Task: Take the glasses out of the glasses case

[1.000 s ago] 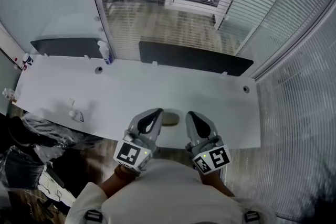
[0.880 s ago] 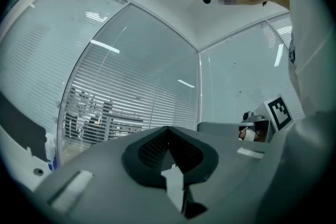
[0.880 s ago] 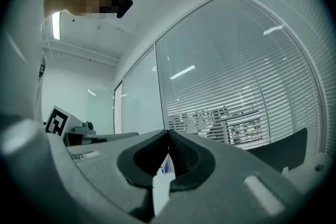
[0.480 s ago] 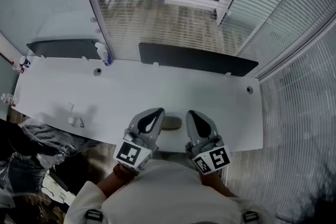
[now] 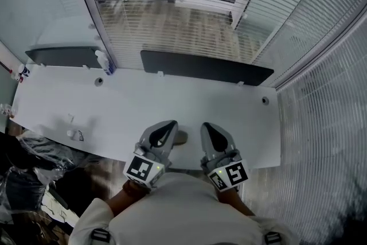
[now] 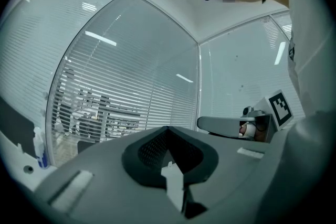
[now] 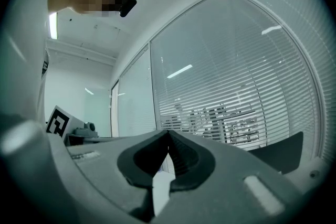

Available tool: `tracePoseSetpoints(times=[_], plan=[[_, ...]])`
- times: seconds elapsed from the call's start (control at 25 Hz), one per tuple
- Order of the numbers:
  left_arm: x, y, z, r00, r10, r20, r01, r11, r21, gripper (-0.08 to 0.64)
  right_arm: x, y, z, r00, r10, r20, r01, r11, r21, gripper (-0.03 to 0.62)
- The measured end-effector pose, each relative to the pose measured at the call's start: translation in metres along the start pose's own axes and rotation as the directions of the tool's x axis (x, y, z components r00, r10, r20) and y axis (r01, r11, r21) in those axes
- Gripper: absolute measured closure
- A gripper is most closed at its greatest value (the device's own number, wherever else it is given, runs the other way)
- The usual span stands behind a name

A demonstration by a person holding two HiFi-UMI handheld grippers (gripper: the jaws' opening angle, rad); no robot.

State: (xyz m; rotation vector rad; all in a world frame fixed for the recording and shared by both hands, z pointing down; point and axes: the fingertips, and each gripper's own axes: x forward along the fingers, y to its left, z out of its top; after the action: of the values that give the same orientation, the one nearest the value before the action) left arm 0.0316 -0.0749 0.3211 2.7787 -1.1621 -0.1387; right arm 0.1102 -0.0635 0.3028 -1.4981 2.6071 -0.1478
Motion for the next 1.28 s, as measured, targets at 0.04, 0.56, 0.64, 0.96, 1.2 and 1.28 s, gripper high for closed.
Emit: tracePoseSetpoints(times=[0.04, 0.56, 0.64, 0.96, 1.2, 1.28], plan=[[0.002, -0.002, 0.000, 1.000, 0.003, 0.000, -0.003, 1.000, -0.005, 0.558, -0.001, -0.003, 0.001, 1.000, 0.001, 0.000, -0.001, 1.000, 0.000, 0.592], [0.006, 0.019, -0.024, 0.992, 0.107, -0.072, -0.105, 0.994, 0.032, 0.558, 0.015, -0.036, -0.033, 0.994, 0.040, -0.106, -0.051, 0.993, -0.109, 0.592], [0.001, 0.022, -0.040, 0.986, 0.131, -0.108, -0.131, 0.991, 0.007, 0.558, 0.016, -0.033, -0.047, 0.988, 0.069, -0.137, -0.083, 0.992, -0.094, 0.592], [-0.028, 0.049, -0.129, 0.936, 0.228, -0.268, -0.245, 0.969, -0.033, 0.558, 0.031, -0.008, -0.133, 0.916, 0.202, -0.345, -0.268, 0.951, -0.155, 0.592], [-0.053, 0.051, -0.214, 0.884, 0.240, -0.402, -0.263, 0.965, -0.002, 0.558, 0.035, 0.012, -0.219, 0.780, 0.286, -0.557, -0.454, 0.871, -0.189, 0.540], [-0.058, 0.046, -0.242, 0.877, 0.222, -0.427, -0.220, 0.974, 0.054, 0.558, 0.036, 0.019, -0.245, 0.732, 0.302, -0.611, -0.513, 0.834, -0.202, 0.528]])
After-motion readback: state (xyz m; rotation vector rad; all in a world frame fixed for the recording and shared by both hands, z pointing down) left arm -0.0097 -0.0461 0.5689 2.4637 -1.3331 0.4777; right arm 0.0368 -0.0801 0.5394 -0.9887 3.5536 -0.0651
